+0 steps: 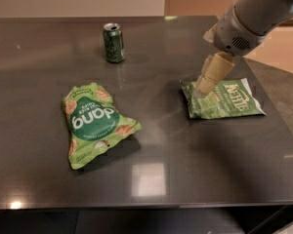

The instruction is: Knock green can over

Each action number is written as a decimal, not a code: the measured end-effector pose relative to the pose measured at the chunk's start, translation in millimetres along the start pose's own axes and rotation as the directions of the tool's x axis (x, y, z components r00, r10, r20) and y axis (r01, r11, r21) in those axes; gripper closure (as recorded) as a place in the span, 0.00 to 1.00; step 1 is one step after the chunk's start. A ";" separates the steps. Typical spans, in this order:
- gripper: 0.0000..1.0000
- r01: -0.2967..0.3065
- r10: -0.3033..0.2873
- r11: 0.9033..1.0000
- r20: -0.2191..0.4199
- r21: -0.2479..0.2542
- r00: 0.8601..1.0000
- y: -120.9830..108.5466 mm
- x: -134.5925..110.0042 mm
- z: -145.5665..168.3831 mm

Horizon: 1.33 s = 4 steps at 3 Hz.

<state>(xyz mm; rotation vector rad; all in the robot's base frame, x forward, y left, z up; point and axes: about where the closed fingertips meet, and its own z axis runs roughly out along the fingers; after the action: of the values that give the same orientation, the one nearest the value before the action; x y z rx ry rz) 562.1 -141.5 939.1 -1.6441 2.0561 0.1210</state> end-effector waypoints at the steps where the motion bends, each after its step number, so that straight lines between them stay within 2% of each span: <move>1: 0.00 -0.020 0.019 1.000 0.054 0.013 0.998 -31.3 -23.0 31.8; 3: 0.00 -0.092 0.084 0.995 0.156 0.045 0.984 -94.5 -75.1 99.2; 4: 0.00 -0.130 0.120 0.991 0.196 0.041 0.973 -121.3 -96.3 132.5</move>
Offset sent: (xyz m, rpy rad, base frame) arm 0.1443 0.0803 -0.0268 0.2021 -0.0839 -0.0731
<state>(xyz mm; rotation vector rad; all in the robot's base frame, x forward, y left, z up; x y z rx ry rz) 732.4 -39.1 893.8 -1.4119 1.9960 0.2563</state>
